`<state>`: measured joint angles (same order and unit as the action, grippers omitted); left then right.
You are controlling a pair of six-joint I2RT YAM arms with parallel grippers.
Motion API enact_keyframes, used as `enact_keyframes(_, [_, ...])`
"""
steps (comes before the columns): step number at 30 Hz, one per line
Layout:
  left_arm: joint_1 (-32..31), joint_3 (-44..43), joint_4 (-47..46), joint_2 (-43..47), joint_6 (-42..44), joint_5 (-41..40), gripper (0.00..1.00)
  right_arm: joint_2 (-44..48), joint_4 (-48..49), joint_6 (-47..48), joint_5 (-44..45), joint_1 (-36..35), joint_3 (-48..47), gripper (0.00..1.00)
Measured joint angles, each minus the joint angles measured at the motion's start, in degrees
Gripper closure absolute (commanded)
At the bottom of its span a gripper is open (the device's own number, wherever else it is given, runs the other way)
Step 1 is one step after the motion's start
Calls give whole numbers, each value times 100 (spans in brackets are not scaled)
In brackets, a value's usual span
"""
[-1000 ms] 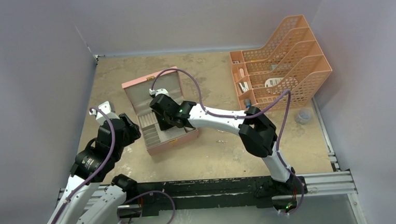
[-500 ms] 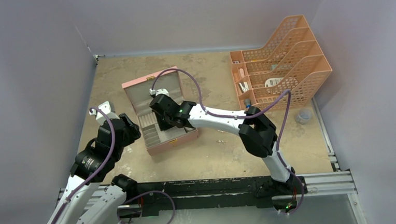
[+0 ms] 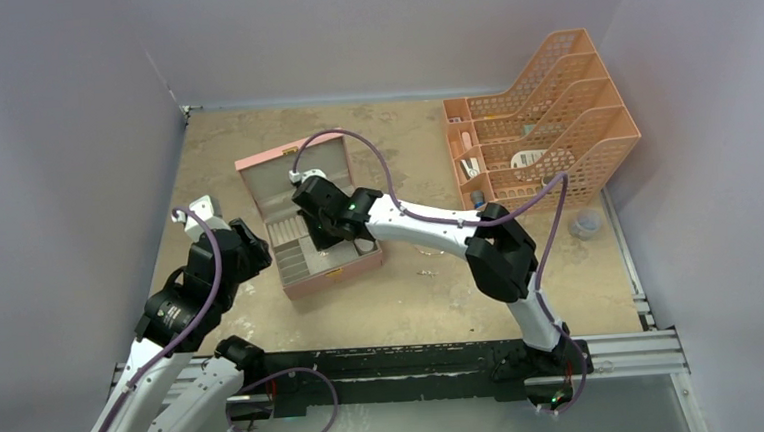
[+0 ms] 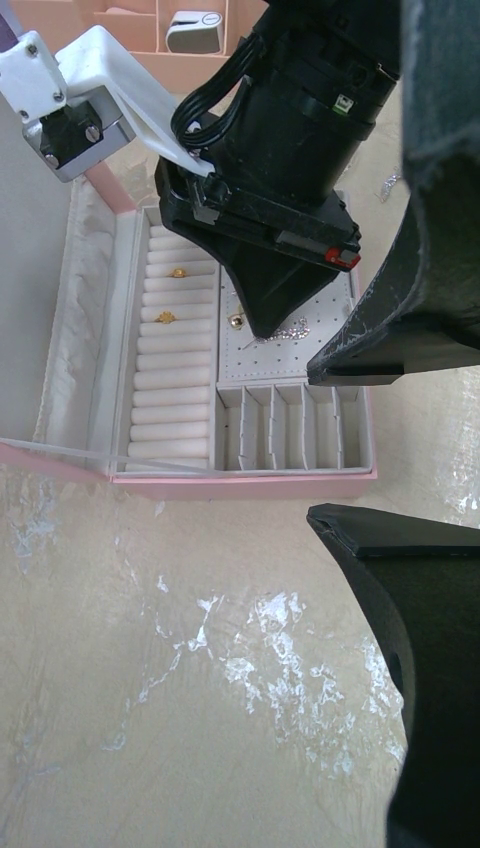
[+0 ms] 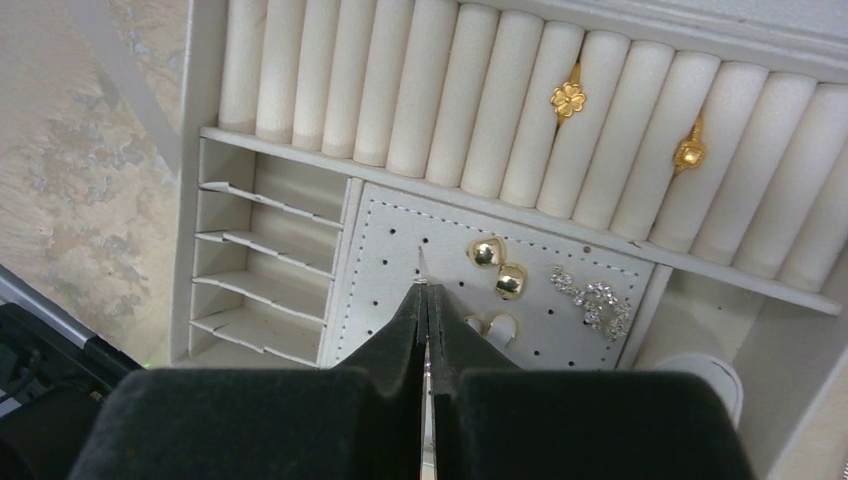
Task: Organize the mixed jewelry
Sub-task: Place the jewelry in the jewelry box.
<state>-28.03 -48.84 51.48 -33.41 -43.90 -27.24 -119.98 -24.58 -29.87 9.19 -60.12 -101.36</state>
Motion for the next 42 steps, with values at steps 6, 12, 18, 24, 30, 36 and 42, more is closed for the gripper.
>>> enact_keyframes(6, [0,0,0,22,0,0,53,7,-304,166,-153,63,-234,100])
enact_keyframes(12, [0,2,0,26,0,0,53,7,-437,208,-232,83,-616,84])
enact_keyframes(18, [0,0,0,33,0,0,53,7,-455,188,-234,83,-573,72])
enact_keyframes(24, [0,2,0,33,0,0,53,-4,-417,186,-223,83,-472,74])
enact_keyframes(30, [0,0,0,33,0,-2,53,-101,-356,184,-138,83,-468,79])
enact_keyframes(36, [0,2,0,33,0,0,53,-258,-295,186,-127,83,-468,78])
enact_keyframes(42, [0,0,0,33,0,-2,53,-304,-251,186,-129,83,-461,79])
